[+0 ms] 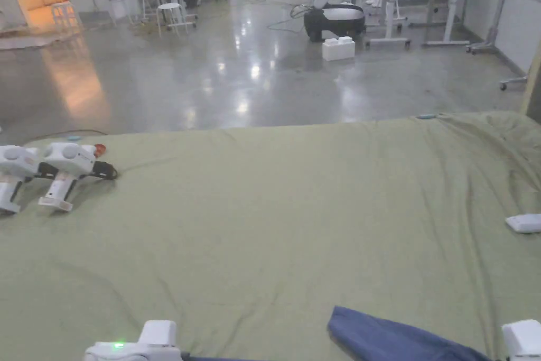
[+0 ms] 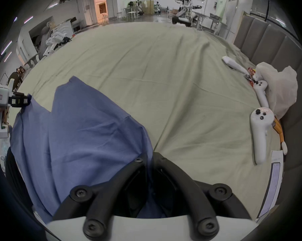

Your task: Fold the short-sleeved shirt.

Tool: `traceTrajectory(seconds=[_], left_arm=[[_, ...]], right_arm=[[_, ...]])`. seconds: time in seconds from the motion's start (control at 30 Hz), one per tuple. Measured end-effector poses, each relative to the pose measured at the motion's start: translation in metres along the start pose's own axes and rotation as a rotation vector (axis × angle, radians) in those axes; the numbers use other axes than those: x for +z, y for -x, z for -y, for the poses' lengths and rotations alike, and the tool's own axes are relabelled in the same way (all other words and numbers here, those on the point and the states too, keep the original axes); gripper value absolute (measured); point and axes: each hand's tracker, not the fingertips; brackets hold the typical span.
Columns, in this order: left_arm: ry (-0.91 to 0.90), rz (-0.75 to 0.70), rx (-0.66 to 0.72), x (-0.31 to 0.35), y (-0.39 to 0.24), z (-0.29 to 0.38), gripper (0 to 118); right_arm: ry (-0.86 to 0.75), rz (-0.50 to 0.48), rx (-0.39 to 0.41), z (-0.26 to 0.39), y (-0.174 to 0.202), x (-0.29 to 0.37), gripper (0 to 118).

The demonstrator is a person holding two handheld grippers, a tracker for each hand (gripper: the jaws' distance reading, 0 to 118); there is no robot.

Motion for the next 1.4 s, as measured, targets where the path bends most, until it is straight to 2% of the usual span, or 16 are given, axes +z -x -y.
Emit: traceTrajectory(seconds=[0.07,0.13,0.3,0.43,0.53,0.7,0.8,0.93,1.1,1.23,1.4], left_arm=[[-0.071,0.072,0.067,0.035,0.009,0.009,2],[-0.143,0.12,0.07,0.074,0.017,0.024,2],[-0.299,0.202,0.071,0.172,0.032,0.062,2],[-0.444,0.202,0.049,0.236,0.038,0.063,1],[-0.565,0.217,0.035,0.28,0.036,0.038,1],[-0.745,0.278,0.046,0.35,0.028,-0.01,1],[-0.837,0.19,-0.032,0.392,0.014,-0.036,0],[-0.925,0.124,-0.044,0.427,0.012,-0.066,0],[-1.006,0.104,0.001,0.45,0.02,-0.086,0],[-1.016,0.101,0.041,0.451,0.025,-0.107,0],[-1.013,0.047,0.021,0.436,0.02,-0.133,0]], right_arm=[[-0.055,0.011,-0.061,0.006,0.001,0.023,2],[-0.138,-0.027,-0.127,0.016,0.001,0.06,2],[-0.334,-0.032,-0.206,0.041,0.005,0.162,2],[-0.492,-0.022,-0.206,0.039,0.004,0.226,2],[-0.611,-0.014,-0.2,0.016,0.01,0.268,2],[-0.767,0.054,-0.163,-0.032,0.021,0.33,2],[-0.843,0.066,-0.162,-0.06,0.024,0.369,2],[-0.872,0.114,-0.173,-0.095,0.015,0.401,2],[-0.884,0.143,-0.208,-0.116,-0.011,0.403,2],[-0.915,0.145,-0.245,-0.13,-0.016,0.403,2],[-0.905,0.185,-0.215,-0.153,-0.012,0.392,2]])
